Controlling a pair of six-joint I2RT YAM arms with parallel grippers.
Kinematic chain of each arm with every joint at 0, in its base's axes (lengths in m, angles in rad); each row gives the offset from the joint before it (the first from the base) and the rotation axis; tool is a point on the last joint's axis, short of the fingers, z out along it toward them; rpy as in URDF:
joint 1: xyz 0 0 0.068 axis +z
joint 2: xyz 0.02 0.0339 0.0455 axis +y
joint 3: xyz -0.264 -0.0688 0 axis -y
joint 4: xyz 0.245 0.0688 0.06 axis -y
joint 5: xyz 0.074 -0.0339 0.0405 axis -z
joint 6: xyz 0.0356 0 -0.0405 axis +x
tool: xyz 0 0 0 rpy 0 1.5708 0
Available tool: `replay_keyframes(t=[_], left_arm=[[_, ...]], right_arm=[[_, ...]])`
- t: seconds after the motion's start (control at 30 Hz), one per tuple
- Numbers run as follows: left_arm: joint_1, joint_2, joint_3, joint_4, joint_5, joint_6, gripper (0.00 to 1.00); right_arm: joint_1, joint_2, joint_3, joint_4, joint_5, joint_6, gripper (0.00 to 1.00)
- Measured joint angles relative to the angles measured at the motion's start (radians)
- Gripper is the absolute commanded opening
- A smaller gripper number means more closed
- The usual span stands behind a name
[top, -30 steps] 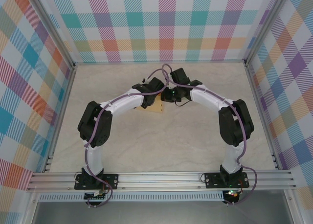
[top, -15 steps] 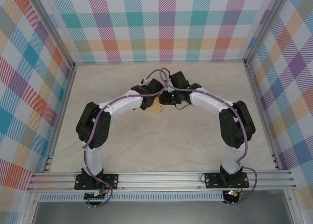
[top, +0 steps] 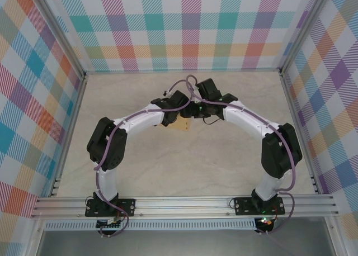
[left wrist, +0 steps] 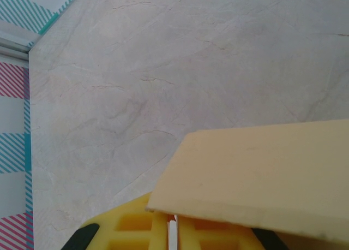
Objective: Fold the paper box
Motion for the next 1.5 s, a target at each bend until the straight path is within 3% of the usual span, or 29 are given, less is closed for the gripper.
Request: replay_keyframes(t=[0.37,0.73,0.87,1.0,1.5], left_arm=[[-0.001,0.000,0.001,-0.002,0.001,0.000,0.12],[-0.008,-0.014,0.021,-0.035,0.092,0.000,0.15],[-0.008,-0.018,0.030,-0.054,0.103,0.003,0.27],[-0.008,-0.031,0.032,-0.067,0.126,0.005,0.28],[0.042,-0.209,0.020,-0.074,0.335,0.028,0.29]], right_arm=[[-0.053,-0.026,-0.010,0.000,-0.008,-0.006,0.53],[-0.039,-0.040,-0.117,0.008,-0.032,-0.109,0.57],[-0.037,-0.032,-0.116,0.026,-0.005,-0.143,0.52],[-0.036,0.004,-0.103,0.033,0.029,-0.169,0.47],[-0.018,0.004,-0.062,-0.021,0.092,-0.218,0.50]])
